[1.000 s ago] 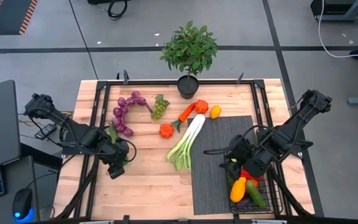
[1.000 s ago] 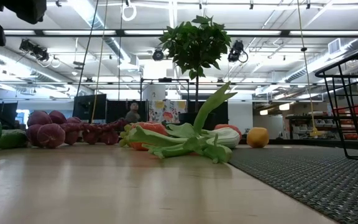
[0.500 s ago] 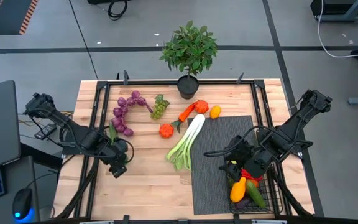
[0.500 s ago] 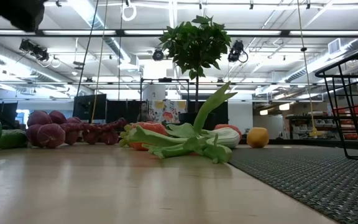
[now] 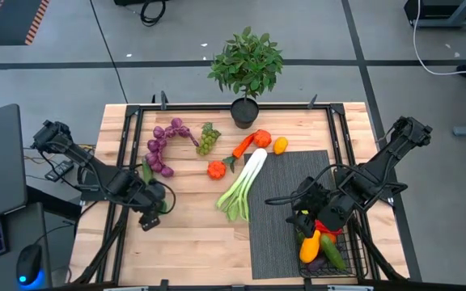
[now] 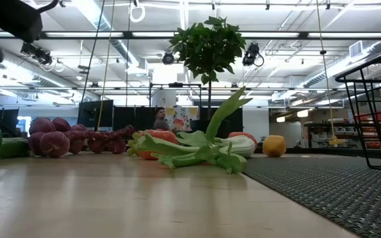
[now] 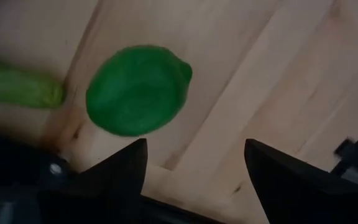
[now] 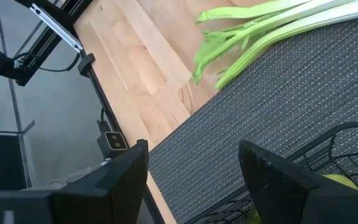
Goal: Build produce basket
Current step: Put the lime into the black wire basket
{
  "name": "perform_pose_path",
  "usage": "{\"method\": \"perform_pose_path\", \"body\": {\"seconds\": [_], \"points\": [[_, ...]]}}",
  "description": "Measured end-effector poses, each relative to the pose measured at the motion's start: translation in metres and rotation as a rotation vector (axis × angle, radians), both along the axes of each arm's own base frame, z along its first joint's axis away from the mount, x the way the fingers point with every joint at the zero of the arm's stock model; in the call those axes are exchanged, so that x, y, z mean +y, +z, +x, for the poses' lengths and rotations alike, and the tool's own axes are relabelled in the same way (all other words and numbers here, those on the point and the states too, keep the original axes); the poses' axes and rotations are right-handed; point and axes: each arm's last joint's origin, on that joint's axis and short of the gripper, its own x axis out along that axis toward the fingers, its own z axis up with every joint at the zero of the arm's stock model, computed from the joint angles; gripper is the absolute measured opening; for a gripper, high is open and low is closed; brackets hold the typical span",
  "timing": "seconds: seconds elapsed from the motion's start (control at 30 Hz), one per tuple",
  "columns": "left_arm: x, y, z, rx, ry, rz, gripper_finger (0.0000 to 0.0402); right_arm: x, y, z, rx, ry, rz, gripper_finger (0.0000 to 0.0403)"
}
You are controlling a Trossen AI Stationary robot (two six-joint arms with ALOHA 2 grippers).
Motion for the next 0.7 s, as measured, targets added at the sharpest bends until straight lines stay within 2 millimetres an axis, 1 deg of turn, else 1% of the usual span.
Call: {"method": "perform_pose_path", "body": {"seconds": [0.07, 0.23, 0.53, 0.7], "points": [[0.0001, 0.0, 0.0, -0.008, -0.039, 0.008, 0.0277, -0.0004, 0.0, 0.0003, 0.0, 0.001, -0.002, 0.0254], [0.0004, 0.0, 0.0006, -0.025, -0.065, 0.029, 0.0277, -0.0012, -0.0001, 0.001, 0.006, 0.006, 0.002, 0.0254], [0.0004, 0.0001, 0.0006, -0.042, -0.164, 0.045, 0.0264, -0.0011, -0.0001, 0.0009, 0.009, -0.006, 0.016, 0.0254], [0.0008, 0.0001, 0.0007, -0.059, -0.244, 0.07, 0.0268, -0.0011, -0.0002, 0.0009, 0.01, -0.014, 0.023, 0.0254]]}}
